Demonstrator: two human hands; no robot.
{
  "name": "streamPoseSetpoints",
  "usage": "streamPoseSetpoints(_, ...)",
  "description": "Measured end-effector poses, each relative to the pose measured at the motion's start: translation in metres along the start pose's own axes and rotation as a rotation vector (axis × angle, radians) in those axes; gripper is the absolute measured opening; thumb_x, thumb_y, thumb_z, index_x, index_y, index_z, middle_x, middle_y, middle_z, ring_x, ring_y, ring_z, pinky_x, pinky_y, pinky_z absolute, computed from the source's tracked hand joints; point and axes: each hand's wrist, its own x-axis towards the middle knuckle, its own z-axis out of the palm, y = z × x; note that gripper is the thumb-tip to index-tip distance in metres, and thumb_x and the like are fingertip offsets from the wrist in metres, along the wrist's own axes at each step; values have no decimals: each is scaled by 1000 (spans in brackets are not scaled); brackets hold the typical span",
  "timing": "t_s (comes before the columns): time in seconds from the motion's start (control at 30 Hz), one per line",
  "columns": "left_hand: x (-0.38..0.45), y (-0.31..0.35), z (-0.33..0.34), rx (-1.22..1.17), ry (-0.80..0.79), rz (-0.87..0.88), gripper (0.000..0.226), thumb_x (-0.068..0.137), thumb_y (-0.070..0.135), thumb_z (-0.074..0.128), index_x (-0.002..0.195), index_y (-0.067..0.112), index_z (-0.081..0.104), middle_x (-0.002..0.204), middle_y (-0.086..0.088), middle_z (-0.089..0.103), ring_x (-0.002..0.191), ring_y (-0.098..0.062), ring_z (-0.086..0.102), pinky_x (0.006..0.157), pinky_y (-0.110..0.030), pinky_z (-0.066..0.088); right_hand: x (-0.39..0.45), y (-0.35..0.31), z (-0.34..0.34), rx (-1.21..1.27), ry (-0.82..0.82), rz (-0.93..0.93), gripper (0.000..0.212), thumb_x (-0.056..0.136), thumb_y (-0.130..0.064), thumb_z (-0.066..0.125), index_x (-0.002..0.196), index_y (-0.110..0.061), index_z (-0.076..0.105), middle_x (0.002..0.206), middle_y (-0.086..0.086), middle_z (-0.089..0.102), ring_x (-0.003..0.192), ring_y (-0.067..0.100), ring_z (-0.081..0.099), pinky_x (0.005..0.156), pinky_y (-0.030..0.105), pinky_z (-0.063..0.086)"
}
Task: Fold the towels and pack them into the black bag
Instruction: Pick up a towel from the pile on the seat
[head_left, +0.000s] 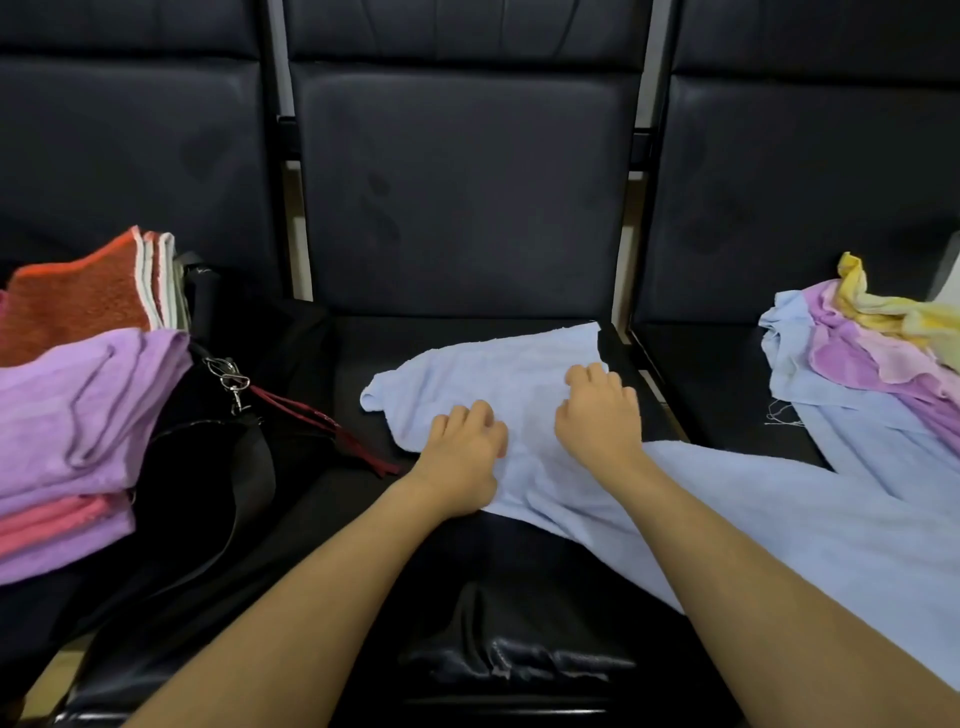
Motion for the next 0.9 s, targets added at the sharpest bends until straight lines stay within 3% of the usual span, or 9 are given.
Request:
streamPoseSetpoints(0.1, -4, 5, -9, 124, -92, 149, 24, 84, 12, 50, 106, 15, 61, 115, -2, 41, 103, -24, 35, 84, -28, 21, -5, 8, -6, -150, -59, 180, 30, 87, -16, 52, 114, -8, 42, 116, 9, 47, 106, 26, 46, 87, 31, 33)
streamPoseSetpoints(0.23, -12, 10, -8, 241, -256, 173, 28, 85, 14, 51, 111, 13, 60, 114, -4, 47, 105, -25, 39, 90, -31, 25, -14, 16, -6, -308, -185, 263, 29, 90, -25, 49, 114, -9, 43, 118, 9, 50, 109, 24, 46, 94, 31, 32)
streamPoseSetpoints(0.33, -16, 13, -5, 230, -249, 157, 28, 87, 8, 46, 113, 11, 55, 115, -6, 50, 105, -24, 44, 85, -30, 22, -15, 17, -5, -220, -312, 268, 21, 92, -21, 46, 110, -12, 50, 121, 9, 52, 114, 27, 44, 99, 35, 28)
streamPoseSetpoints(0.47, -19, 15, -1, 272, -187, 164, 26, 89, 6, 41, 112, 8, 52, 116, -8, 47, 106, -25, 43, 76, -29, 15, -13, 10, -5, -47, -261, 137, 9, 95, -20, 44, 90, -15, 50, 104, 5, 55, 104, 25, 48, 90, 35, 29)
streamPoseSetpoints(0.53, -18, 13, -2, 302, -127, 123, 28, 88, 5, 40, 114, 9, 50, 118, -8, 45, 107, -26, 42, 76, -29, 18, -10, 8, -8, 60, -197, 86, 23, 96, -19, 44, 74, -15, 39, 84, 3, 52, 86, 24, 51, 79, 34, 30)
streamPoseSetpoints(0.6, -15, 12, -11, 281, -38, 23, 32, 87, 4, 39, 118, 10, 46, 113, -8, 51, 103, -27, 46, 76, -30, 23, -7, 6, -12, 303, -156, 76, 35, 97, -16, 44, 65, -16, 28, 66, -1, 39, 64, 20, 40, 64, 30, 29)
streamPoseSetpoints(0.73, -6, 4, -39, -164, 177, -319, 15, 95, 13, 37, 109, 15, 43, 85, -8, 53, 71, -22, 45, 62, -30, 31, 2, 1, -29, 832, 22, 119, 41, 94, -9, 48, 62, -13, 24, 57, 0, 24, 51, 11, 21, 42, 19, 22)
streamPoseSetpoints(0.8, -5, -3, -50, -452, 342, -449, 9, 95, 11, 37, 97, 14, 45, 80, -9, 49, 66, -19, 44, 53, -29, 33, 5, -1, -38, 913, 126, 138, 34, 94, -9, 48, 64, -10, 32, 59, 2, 29, 54, 12, 24, 44, 18, 25)
streamPoseSetpoints(0.9, -6, -6, -69, -790, 568, -509, 13, 92, 7, 41, 93, 12, 53, 74, -5, 60, 67, -17, 55, 56, -25, 42, 8, -4, -54, 1015, 265, 149, 29, 96, -12, 48, 68, -7, 43, 62, 0, 39, 56, 7, 35, 49, 12, 31)
